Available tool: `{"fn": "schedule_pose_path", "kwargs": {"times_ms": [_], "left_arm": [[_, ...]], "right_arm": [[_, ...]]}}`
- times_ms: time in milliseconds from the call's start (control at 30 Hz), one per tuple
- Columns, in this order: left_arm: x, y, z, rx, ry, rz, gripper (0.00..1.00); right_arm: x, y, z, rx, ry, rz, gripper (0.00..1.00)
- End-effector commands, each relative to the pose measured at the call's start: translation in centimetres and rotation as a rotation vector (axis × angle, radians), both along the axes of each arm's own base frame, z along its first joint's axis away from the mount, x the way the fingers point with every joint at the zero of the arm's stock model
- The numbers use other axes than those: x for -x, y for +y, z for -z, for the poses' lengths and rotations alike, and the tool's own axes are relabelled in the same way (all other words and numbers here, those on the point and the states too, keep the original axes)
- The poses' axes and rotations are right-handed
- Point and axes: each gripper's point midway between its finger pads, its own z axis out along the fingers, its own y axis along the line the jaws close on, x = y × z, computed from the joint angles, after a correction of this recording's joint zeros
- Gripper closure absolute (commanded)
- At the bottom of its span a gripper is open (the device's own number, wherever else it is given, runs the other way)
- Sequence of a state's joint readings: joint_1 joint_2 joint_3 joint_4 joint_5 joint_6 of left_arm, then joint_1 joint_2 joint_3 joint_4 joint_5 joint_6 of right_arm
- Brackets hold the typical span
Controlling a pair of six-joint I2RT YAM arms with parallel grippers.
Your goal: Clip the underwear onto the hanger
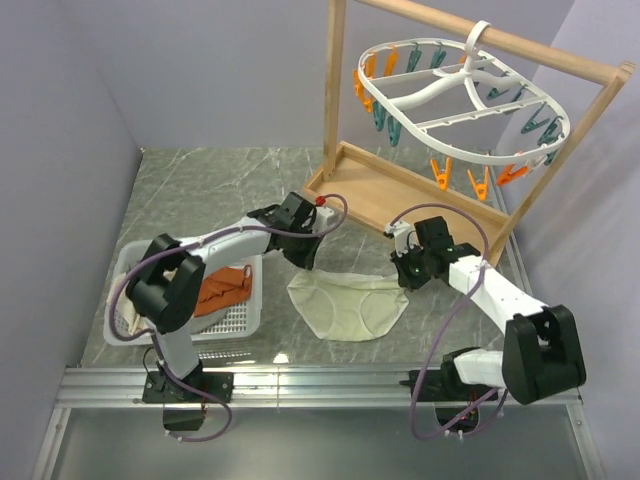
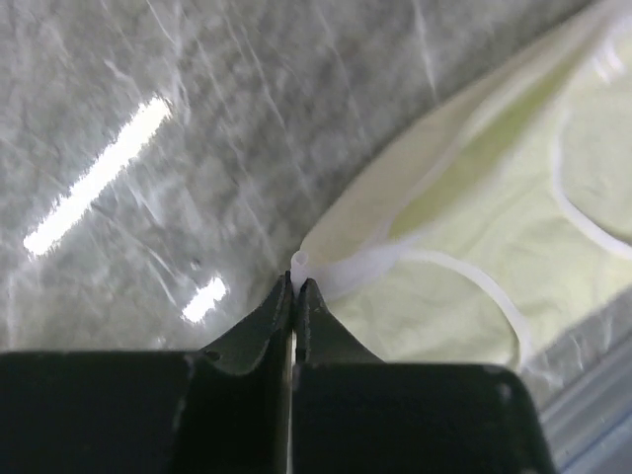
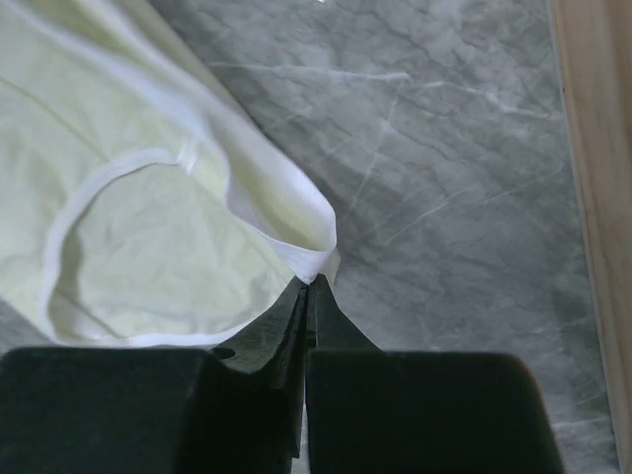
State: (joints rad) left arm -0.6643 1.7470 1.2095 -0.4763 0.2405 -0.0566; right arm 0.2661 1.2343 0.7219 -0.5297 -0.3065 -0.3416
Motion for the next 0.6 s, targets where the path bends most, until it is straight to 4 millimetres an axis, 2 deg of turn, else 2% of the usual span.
{"fn": "schedule_pose_path", "kwargs": {"times_ms": [0,33,100,167,233,267,300,333,367,400,467,533,567], "left_arm": [[-4.3,-2.1,-3.0,0.062,-0.128,-0.047,0.93],[-4.6,-2.3,-2.0,0.053,-0.113,-0.048,0.93],[-5.6,-2.7,-1.8,0.057,-0.121,-0.065,0.91],[-6.0,-2.7,-1.0,0.053,-0.11,-0.081,0.88],[-6.9,-2.4,-1.1,0.056,-0.123,-0.109,0.87],[-7.2,-2.2,-1.2,0.057,-0.131,-0.124,0.85],[-7.8,-1.8,-1.3,0.069,-0.143,-0.153,0.76],[-8.0,-1.6,-2.0,0.089,-0.152,-0.159,0.71],[-8.2,-1.6,-2.4,0.105,-0.155,-0.159,0.66],[-8.5,-1.4,-3.4,0.128,-0.173,-0.166,0.53],[-8.1,-1.6,-4.5,0.168,-0.171,-0.141,0.43],[-7.3,-1.7,-7.1,0.242,-0.197,-0.112,0.32],[-6.6,-1.4,-7.4,0.257,-0.201,-0.103,0.28]], "right_arm": [[-3.5,-0.1,-1.4,0.027,-0.113,0.033,1.0],[-3.7,-0.2,-1.0,0.036,-0.107,0.044,0.94],[-4.2,0.0,-1.1,0.031,-0.111,0.058,0.89],[-4.7,-0.2,-1.1,0.036,-0.119,0.084,0.77],[-5.0,-0.2,-1.6,0.033,-0.136,0.097,0.64],[-5.2,-0.3,-2.0,0.035,-0.153,0.106,0.61],[-5.4,-0.4,-2.2,0.035,-0.165,0.114,0.57],[-5.4,-0.5,-2.8,0.031,-0.188,0.116,0.43],[-5.4,-0.5,-3.1,0.026,-0.199,0.118,0.34],[-5.3,-0.5,-3.7,0.02,-0.217,0.116,0.27],[-4.6,-0.7,-4.3,0.018,-0.216,0.109,0.26],[-3.8,-0.8,-5.8,0.008,-0.271,0.089,0.26],[-3.3,-1.0,-6.3,0.005,-0.29,0.079,0.26]]}}
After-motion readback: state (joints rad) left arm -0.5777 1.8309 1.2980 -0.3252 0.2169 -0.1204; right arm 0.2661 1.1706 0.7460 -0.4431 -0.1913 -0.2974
